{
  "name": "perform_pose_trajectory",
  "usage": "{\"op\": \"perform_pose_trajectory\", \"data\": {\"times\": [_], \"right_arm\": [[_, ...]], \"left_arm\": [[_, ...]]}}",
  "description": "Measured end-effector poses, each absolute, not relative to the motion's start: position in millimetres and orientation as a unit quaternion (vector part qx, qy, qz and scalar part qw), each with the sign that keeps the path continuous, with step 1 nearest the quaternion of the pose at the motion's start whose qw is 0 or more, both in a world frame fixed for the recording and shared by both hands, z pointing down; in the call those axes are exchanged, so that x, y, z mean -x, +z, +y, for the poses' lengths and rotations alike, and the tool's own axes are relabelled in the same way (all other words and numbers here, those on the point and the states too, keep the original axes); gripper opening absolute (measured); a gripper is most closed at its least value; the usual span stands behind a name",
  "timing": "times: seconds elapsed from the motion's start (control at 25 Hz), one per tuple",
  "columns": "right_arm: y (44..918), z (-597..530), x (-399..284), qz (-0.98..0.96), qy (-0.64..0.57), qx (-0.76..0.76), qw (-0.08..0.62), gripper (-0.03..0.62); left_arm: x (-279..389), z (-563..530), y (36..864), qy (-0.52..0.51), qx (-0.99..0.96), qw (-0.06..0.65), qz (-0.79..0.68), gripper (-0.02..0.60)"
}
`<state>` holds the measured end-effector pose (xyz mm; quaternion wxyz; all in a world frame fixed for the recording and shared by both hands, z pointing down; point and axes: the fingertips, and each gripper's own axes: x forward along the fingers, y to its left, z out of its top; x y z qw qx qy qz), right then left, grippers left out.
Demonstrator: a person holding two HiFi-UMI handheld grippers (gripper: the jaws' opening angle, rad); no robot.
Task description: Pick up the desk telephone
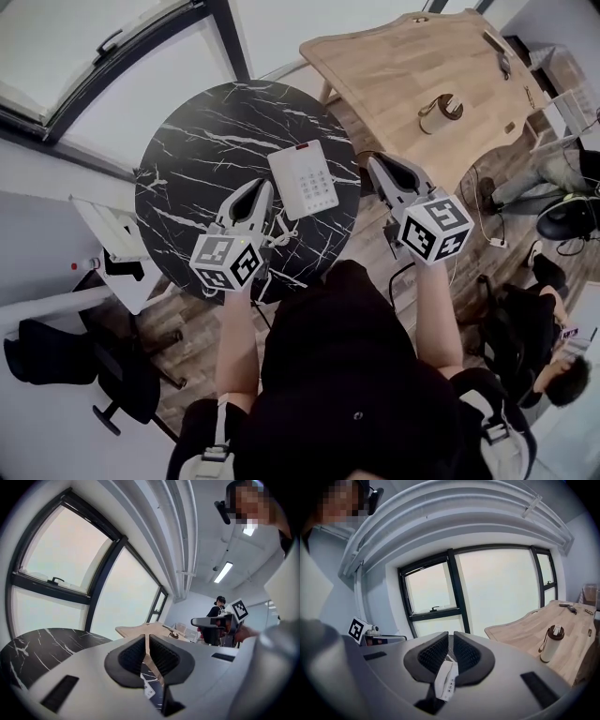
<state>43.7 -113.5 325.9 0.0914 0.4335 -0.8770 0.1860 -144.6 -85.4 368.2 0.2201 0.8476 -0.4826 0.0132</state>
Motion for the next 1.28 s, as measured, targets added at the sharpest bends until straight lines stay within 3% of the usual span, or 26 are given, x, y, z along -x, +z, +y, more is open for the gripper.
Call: {"op": "perform_pose_trajectory", "data": {"times": [0.76, 0.92, 1.0, 1.08, 1.28], "right_arm": [[442, -146, -10, -0.867, 0.283, -0.369, 0.179, 0.037], [477, -146, -7, -0.855, 0.309, -0.360, 0.211, 0.135], [494, -147, -9, -0.848, 0.318, -0.359, 0.225, 0.154], [510, -146, -9, -0.842, 0.328, -0.356, 0.237, 0.175], [546, -147, -6, -0.831, 0.348, -0.343, 0.267, 0.218]], "left_arm": [[131, -111, 472, 0.097, -0.815, 0.325, -0.470, 0.018], [131, -111, 503, 0.120, -0.802, 0.353, -0.467, 0.020], [131, -111, 517, 0.128, -0.796, 0.365, -0.466, 0.029], [132, -108, 530, 0.136, -0.790, 0.377, -0.464, 0.091], [134, -110, 567, 0.149, -0.773, 0.408, -0.462, 0.103]]}}
